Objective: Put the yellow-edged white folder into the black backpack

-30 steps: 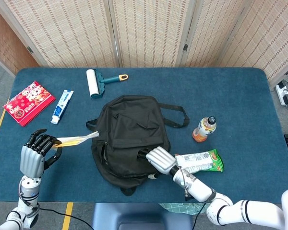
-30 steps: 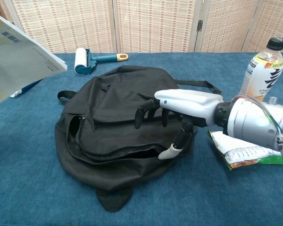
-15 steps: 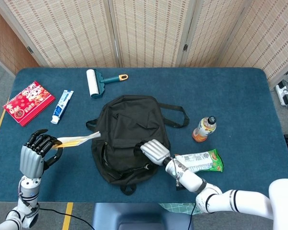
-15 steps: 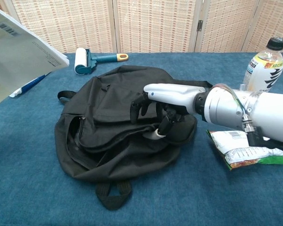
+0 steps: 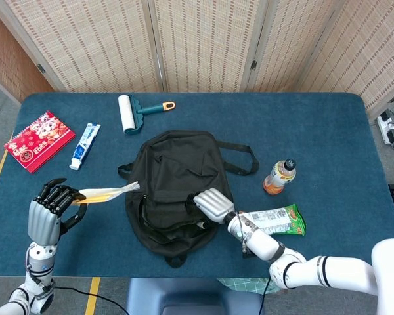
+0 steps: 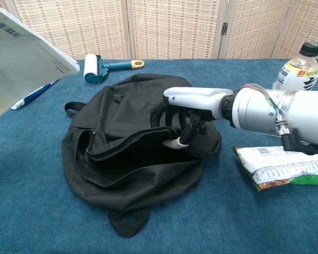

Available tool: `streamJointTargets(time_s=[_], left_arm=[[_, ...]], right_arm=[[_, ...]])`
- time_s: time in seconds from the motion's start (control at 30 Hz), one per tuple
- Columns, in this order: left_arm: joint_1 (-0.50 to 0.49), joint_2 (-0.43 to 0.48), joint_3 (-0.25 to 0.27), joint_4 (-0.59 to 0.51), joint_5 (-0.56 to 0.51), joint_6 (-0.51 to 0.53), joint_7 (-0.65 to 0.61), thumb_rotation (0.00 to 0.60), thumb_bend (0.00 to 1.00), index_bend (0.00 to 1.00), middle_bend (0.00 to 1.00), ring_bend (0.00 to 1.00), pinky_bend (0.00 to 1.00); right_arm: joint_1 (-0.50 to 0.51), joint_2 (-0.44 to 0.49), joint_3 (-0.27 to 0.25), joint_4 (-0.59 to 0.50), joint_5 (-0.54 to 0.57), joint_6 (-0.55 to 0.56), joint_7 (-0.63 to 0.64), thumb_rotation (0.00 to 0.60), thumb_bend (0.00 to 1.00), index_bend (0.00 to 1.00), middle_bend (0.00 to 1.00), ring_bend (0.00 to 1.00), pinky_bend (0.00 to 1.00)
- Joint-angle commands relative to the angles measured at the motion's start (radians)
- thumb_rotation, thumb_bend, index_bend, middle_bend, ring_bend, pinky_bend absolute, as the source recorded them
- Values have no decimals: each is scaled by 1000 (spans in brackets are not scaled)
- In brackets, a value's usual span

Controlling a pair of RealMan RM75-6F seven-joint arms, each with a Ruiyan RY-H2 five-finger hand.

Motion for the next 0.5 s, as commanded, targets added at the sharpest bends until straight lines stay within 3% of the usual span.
streamJointTargets(time_s=[0.03, 0.1, 0.2, 0.5], left_arm=[[-3, -1, -1, 3, 1, -4, -7, 600, 492, 746, 645, 538, 379], [-5, -2, -4, 11, 0, -3, -25, 600, 492, 747, 646, 538, 384], [-5, -7, -4, 30, 4, 7, -49, 600, 492, 746, 654, 543, 394], [-19, -29, 36, 65, 83, 87, -81, 600, 493, 746, 693, 592, 439]], right_arm=[[24, -32, 7, 29, 21, 12, -16, 600, 498, 652, 398, 408, 547], [44, -63, 20, 57, 49, 26, -30, 600, 592, 760, 453, 460, 593], [74, -102, 62, 93, 113, 43, -29, 600, 663, 824, 493, 500, 632], [183, -195, 199, 151, 411, 89, -18, 600, 753, 858, 520, 527, 658]])
